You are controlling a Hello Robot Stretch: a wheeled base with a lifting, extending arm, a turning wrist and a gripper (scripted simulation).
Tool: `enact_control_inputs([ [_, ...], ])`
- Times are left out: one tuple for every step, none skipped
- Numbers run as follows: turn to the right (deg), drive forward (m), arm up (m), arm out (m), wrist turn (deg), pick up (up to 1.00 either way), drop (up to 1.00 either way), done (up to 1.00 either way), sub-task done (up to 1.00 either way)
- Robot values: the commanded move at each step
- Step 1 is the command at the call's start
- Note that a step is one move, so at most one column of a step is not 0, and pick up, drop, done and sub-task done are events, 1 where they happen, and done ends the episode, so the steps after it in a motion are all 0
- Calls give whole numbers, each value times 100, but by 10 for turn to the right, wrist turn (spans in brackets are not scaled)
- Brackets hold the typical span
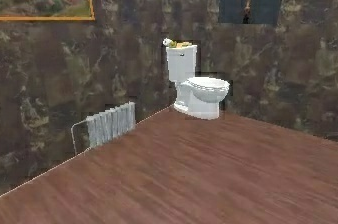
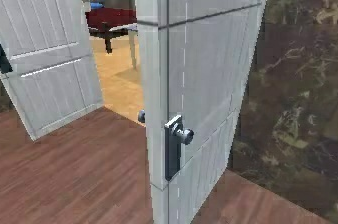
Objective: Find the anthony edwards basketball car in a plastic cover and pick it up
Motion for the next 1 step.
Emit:
enact_control_inputs([
  [330,0,0,0,0,0,0,0,0],
])
